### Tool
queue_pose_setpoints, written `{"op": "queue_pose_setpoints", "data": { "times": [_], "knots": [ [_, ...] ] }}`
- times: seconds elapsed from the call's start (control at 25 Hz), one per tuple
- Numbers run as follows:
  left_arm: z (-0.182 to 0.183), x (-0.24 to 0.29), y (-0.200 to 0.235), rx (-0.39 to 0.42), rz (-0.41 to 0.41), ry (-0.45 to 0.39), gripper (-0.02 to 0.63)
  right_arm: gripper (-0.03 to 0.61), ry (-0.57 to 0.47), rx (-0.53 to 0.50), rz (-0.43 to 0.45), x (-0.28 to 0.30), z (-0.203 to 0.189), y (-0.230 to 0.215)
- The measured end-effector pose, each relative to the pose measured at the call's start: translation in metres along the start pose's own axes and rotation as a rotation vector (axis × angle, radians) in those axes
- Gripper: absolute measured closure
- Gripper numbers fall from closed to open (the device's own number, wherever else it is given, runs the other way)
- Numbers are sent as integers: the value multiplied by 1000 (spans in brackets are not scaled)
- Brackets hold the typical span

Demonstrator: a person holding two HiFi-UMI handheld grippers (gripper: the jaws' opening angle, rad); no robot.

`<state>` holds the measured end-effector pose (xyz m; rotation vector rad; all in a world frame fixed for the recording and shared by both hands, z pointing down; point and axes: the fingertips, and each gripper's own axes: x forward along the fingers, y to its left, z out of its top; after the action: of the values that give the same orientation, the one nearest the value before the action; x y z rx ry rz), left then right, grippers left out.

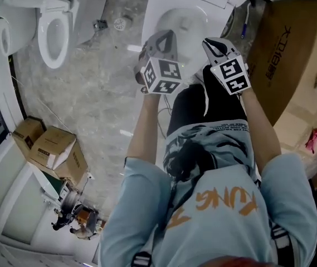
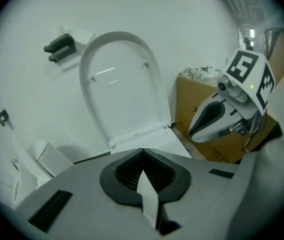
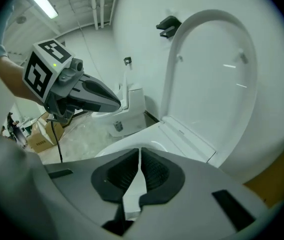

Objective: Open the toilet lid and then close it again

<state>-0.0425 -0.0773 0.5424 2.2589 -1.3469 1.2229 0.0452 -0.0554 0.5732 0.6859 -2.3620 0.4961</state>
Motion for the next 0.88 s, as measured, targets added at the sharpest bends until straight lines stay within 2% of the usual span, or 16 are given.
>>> {"op": "queue_pose_setpoints", "data": {
  "times": [0.08, 0.32, 0.56, 0.64, 0.88],
  "knots": [
    [31, -2, 11, -15, 22, -42, 588, 565, -40, 15, -40, -11, 20, -21],
    [109, 3, 47, -12, 78, -159, 588, 565, -156, 54, -140, -33, 77, -80],
    [204, -6, 64, 69, 105, -248, 586, 563, -283, 64, -249, -87, 142, -142],
    [232, -10, 70, 85, 109, -276, 586, 540, -313, 65, -265, -102, 159, -160],
    [310, -23, 97, 176, 159, -355, 581, 501, -411, -11, -314, -140, 222, -195]
  ]
}}
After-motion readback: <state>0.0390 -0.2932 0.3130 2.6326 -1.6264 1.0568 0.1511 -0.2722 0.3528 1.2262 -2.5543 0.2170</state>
